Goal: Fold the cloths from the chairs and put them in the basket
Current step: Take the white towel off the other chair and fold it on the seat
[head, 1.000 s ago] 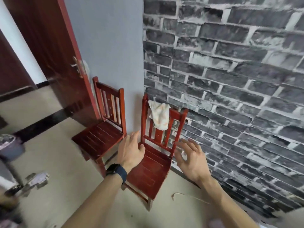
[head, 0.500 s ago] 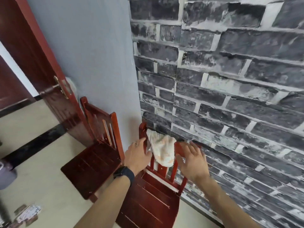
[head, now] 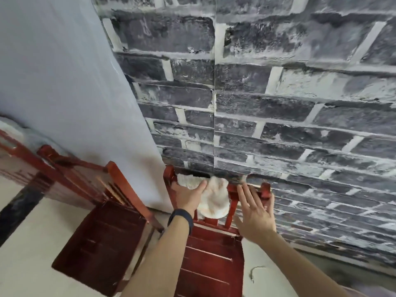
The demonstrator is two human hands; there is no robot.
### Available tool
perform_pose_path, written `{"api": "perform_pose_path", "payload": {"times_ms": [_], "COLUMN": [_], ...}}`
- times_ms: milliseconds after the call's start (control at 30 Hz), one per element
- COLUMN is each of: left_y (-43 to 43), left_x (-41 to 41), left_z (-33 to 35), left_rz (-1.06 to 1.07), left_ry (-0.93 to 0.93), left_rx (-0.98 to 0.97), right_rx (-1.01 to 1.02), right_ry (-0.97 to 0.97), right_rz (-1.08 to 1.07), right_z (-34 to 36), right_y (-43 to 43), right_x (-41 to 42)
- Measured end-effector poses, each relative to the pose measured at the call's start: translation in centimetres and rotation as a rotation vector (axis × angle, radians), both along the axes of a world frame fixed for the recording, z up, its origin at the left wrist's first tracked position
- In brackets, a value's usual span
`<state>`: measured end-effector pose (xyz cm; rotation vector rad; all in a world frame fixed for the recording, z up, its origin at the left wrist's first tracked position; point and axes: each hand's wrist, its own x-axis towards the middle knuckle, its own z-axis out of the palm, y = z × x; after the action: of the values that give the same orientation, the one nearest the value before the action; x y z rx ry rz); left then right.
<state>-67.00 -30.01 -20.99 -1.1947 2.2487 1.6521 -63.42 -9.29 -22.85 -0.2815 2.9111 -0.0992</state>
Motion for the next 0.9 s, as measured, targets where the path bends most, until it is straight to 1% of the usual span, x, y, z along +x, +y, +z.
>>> {"api": "perform_pose_path", "payload": {"times_ms": [67,167,267,333,367,433,467,533,567,600,633,700,800,900], "left_y": [-0.3,-1.8,-3.9,-5.6,-6.5,-8.1,-8.8,-10.4,-10.9,-11.4,-11.9,-12.5,-13.7,-15.4], "left_x": [-0.4,-0.7,-0.1,0.5,0.7,1.4,1.9,3.2,3.9,4.5,5.4,7.7,11.7,15.9], "left_z": [-0.7,-1.3,-0.3,1.7,2.9,5.1,6.2,8.5,9.5,10.4,11.1,12.5,13.5,14.3], "left_rz": [-0.039,-0.134,-0.308,-0.377,-0.386,-0.407,-0.427,-0.507,-0.557,-0.596,-0.623,-0.628,-0.637,-0.685], "left_ry": [-0.047,-0.056,0.038,0.118,0.155,0.204,0.229,0.277,0.283,0.290,0.301,0.299,0.282,0.255], "left_rx": [-0.018,-0.015,0.095,0.182,0.218,0.336,0.417,0.574,0.630,0.676,0.710,0.738,0.754,0.773], "right_rx": [-0.021,0.037,0.100,0.056,-0.004,-0.240,-0.421,-0.878,-1.104,-1.303,-1.463,-1.638,-1.718,-1.813], "right_ry": [-0.018,-0.008,-0.060,-0.066,-0.069,-0.067,-0.047,-0.047,-0.114,-0.220,-0.333,-0.502,-0.615,-0.692], "right_rz": [-0.055,-0.183,-0.295,-0.376,-0.423,-0.564,-0.658,-0.881,-0.991,-1.057,-1.066,-1.002,-0.897,-0.866], "right_z": [0.1,0.4,1.6,3.1,3.9,5.4,5.9,7.0,7.1,6.8,6.5,6.0,5.6,4.9], "right_y": [-0.7,-2.8,-4.9,-6.1,-6.8,-8.1,-8.6,-10.2,-11.0,-11.6,-12.3,-13.6,-15.8,-17.9], "right_x": [0.2,0.7,0.6,0.3,0.4,1.6,2.8,5.8,7.0,8.1,9.2,11.1,13.3,15.6]}}
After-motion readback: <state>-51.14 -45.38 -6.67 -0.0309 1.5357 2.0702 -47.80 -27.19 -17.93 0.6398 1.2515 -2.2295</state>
